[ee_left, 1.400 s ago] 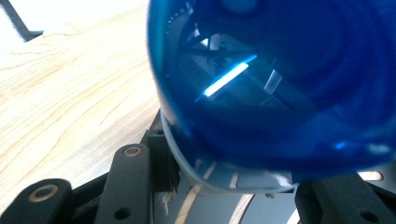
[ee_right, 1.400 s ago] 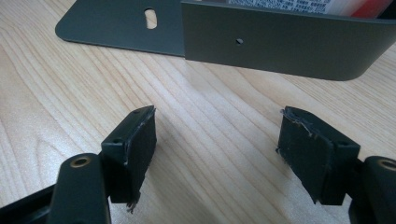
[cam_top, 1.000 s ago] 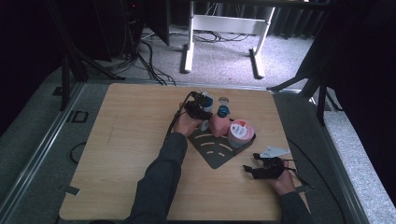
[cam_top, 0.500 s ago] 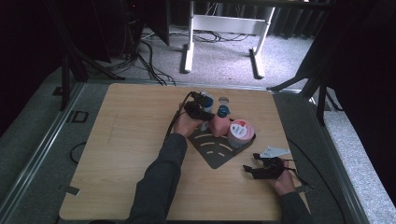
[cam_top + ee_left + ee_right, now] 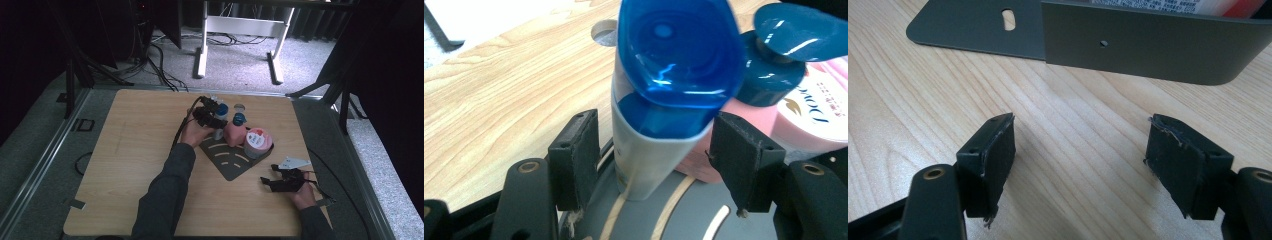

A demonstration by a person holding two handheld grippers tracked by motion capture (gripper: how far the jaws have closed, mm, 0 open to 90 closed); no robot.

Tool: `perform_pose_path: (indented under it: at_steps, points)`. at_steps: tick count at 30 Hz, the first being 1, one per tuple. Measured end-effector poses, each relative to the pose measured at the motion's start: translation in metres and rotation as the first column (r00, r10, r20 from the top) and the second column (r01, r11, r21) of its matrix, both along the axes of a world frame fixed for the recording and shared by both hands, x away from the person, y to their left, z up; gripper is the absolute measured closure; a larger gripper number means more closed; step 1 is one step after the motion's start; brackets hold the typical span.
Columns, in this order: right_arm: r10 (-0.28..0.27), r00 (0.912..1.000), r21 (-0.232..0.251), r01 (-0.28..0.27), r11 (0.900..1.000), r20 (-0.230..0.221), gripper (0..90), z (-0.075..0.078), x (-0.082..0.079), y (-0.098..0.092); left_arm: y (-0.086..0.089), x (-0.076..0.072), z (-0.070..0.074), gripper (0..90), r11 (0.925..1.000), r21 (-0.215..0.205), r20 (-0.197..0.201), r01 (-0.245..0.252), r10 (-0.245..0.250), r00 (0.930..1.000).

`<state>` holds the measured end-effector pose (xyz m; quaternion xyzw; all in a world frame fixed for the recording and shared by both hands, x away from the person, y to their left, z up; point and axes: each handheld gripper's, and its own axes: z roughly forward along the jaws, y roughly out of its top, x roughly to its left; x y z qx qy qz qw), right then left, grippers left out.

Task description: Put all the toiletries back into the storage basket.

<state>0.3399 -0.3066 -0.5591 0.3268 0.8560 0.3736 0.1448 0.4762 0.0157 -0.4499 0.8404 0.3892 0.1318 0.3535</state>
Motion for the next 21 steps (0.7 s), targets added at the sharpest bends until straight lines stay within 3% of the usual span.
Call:
perform_pose_path:
  at_steps: [13, 17, 21]
  points:
    - [0.001, 1.0000, -0.001, -0.001, 1.000, 0.001, 27.4, 0.000, 0.000, 0.000, 0.003, -0.018, 0.012, 34.9, 0.9990, 0.038, 0.016, 0.024, -0.024, 0.9996]
    - [0.001, 1.0000, 0.000, -0.001, 1.000, 0.001, 27.5, 0.000, 0.000, 0.000, 0.006, -0.026, 0.014, 34.7, 0.9971, 0.073, 0.060, 0.022, -0.027, 0.9978]
    - [0.001, 1.0000, 0.000, -0.001, 1.000, 0.000, 27.4, 0.000, 0.000, 0.000, 0.017, -0.027, 0.010, 34.9, 0.9984, 0.057, 0.064, 0.008, -0.011, 0.9979]
